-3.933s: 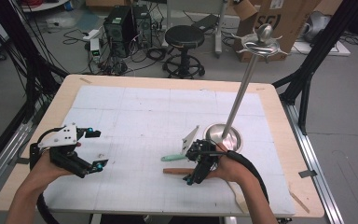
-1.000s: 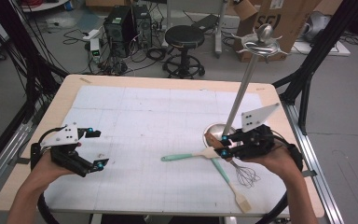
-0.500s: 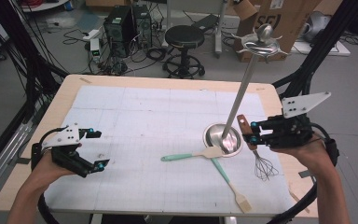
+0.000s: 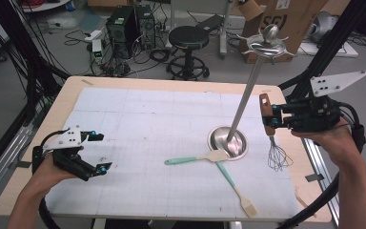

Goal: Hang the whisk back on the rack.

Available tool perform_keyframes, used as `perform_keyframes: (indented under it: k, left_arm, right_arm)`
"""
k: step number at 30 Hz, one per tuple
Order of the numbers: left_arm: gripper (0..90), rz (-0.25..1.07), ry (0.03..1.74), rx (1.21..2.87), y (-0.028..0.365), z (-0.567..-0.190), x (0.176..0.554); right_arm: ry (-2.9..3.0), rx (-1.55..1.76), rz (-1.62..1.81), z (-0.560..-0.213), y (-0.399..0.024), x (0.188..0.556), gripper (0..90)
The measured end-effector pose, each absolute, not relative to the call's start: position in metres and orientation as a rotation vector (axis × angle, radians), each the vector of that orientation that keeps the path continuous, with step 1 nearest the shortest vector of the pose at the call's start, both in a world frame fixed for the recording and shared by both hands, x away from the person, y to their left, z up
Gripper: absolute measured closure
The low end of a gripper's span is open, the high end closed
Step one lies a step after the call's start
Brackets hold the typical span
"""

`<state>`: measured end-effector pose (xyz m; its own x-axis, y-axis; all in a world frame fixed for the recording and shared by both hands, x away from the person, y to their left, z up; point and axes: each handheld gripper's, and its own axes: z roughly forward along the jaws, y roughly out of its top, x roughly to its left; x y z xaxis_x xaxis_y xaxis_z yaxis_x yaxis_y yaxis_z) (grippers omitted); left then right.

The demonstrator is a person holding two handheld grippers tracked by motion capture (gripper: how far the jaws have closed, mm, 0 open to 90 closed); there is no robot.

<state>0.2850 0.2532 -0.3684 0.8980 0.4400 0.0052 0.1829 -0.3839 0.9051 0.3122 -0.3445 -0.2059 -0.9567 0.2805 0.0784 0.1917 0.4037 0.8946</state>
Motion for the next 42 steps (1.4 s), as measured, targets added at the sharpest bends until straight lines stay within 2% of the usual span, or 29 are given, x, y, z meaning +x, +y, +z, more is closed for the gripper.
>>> perform_keyframes:
  k: [25,42]
  left_arm:
    - [1.7,0.283,0.465,1.969,0.254,-0.37,0.288]
    - [1.7,0.284,0.471,1.965,0.255,-0.37,0.287]
  right_arm:
    - [2.507,0.43,1.67,-0.154,-0.351,0.336,72.4]
    - [2.507,0.476,1.647,-0.155,-0.352,0.348,72.4]
